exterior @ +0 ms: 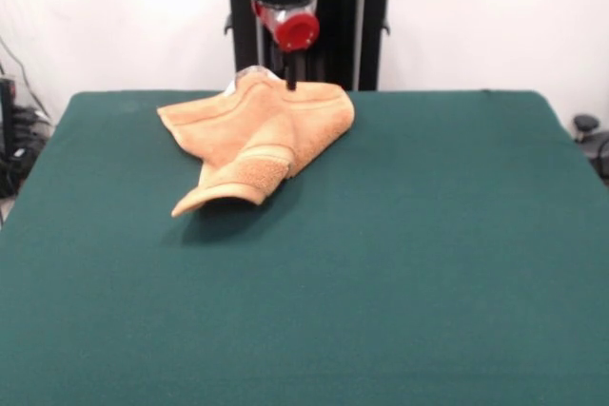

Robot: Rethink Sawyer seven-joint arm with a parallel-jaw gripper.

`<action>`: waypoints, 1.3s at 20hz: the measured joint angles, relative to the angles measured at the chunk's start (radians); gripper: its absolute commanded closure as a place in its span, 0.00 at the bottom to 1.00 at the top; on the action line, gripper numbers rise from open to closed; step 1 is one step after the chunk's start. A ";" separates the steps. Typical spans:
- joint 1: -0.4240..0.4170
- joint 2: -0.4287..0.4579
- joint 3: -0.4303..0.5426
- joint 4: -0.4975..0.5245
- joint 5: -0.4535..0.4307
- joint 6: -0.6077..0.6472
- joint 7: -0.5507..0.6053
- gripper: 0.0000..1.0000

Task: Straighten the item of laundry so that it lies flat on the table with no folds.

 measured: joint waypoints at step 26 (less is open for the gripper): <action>0.587 0.492 -0.330 -0.045 0.342 -0.671 -0.001 0.00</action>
